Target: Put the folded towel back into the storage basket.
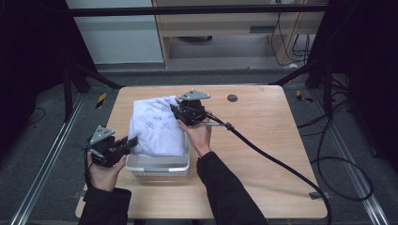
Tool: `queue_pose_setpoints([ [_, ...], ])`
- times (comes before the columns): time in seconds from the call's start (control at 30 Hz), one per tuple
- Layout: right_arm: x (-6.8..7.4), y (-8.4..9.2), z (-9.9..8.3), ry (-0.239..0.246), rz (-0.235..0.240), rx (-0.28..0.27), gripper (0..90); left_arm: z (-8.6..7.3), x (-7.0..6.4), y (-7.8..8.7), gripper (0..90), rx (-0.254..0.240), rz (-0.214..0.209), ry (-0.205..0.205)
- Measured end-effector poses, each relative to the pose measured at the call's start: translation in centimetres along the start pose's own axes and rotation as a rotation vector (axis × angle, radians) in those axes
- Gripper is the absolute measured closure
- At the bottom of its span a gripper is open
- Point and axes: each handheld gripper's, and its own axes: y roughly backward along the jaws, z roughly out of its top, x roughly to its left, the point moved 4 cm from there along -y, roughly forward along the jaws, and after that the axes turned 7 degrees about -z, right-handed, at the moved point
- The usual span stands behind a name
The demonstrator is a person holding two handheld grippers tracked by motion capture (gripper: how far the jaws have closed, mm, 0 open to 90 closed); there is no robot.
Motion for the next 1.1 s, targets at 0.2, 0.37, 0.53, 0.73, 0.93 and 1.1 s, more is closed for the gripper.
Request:
queue_pose_setpoints([
  [0.2,0.1,-0.9,-0.8,-0.003,-0.003,0.022,73.3,-0.4,0.6,-0.5,73.3,0.018,0.007,0.007],
  [0.37,0.2,-1.5,-1.3,-0.001,-0.005,0.034,73.2,-0.8,1.0,-0.9,73.3,0.041,0.015,0.01],
  [0.53,0.3,-2.0,-1.9,0.004,-0.015,0.05,73.2,-1.1,1.1,-1.3,73.3,0.061,0.024,0.003],
  [0.73,0.3,-2.4,-2.4,0.015,-0.024,0.061,73.1,-1.5,1.1,-1.7,73.2,0.075,0.032,0.0],
  [0.93,0.4,-2.7,-2.9,0.033,-0.038,0.073,73.0,-1.9,1.0,-2.3,73.2,0.096,0.037,-0.008],
  [1.1,0.2,-2.8,-3.3,0.021,-0.038,0.077,73.0,-2.2,1.0,-2.7,73.2,0.106,0.038,-0.012],
])
